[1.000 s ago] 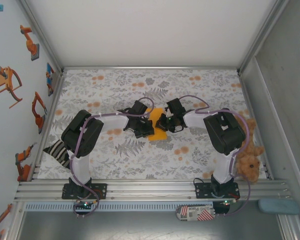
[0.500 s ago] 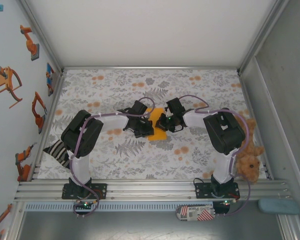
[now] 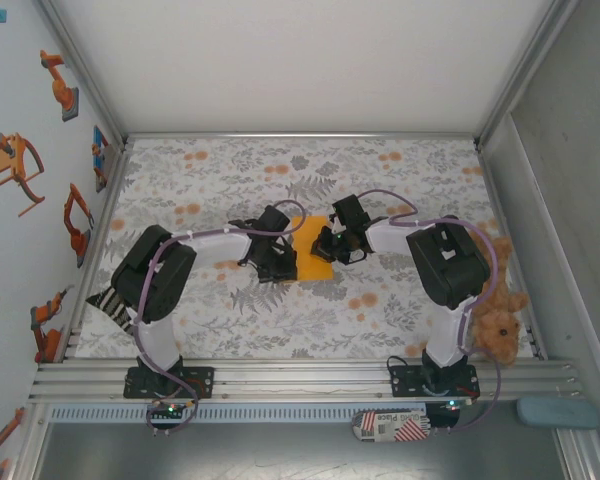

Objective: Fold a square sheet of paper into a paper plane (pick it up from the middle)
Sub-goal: Fold the triangle a second time at the center of the table.

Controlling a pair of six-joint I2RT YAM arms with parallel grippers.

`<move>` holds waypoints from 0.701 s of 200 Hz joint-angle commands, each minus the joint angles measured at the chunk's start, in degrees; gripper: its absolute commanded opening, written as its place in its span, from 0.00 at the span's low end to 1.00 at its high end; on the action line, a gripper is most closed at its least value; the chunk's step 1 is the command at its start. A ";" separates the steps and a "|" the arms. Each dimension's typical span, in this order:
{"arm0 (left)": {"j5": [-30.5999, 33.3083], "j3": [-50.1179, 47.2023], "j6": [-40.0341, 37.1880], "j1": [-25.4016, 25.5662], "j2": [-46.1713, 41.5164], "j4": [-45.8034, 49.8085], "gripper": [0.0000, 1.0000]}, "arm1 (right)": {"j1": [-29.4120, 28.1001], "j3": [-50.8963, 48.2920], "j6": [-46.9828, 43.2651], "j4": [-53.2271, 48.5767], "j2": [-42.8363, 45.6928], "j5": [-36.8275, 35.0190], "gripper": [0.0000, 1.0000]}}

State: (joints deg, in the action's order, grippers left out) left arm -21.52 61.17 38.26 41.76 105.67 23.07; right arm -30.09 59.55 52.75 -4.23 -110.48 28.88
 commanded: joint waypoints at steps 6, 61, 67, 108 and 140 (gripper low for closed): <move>2.29 -0.24 -1.68 0.08 -4.70 4.57 0.00 | -0.15 -2.42 0.74 -8.17 -4.94 -6.21 0.00; -0.59 -0.01 5.85 0.17 -3.53 -7.94 0.00 | -0.15 -2.44 0.97 -7.82 -4.92 -6.12 0.00; -1.34 0.33 6.47 0.25 -2.57 -9.03 0.00 | -0.15 -2.44 1.07 -7.79 -4.91 -6.04 0.00; -3.36 2.40 7.18 1.20 1.62 -10.93 0.00 | -0.15 -2.44 1.30 -7.56 -4.84 -6.03 0.00; -1.77 3.15 6.94 1.30 3.61 -9.38 0.00 | -0.15 -2.60 1.28 -7.42 -4.99 -5.94 0.00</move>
State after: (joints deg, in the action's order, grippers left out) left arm -23.35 62.19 44.42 42.76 107.77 13.28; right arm -30.09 59.55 53.17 -4.19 -110.48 28.91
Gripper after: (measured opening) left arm 0.045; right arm 0.048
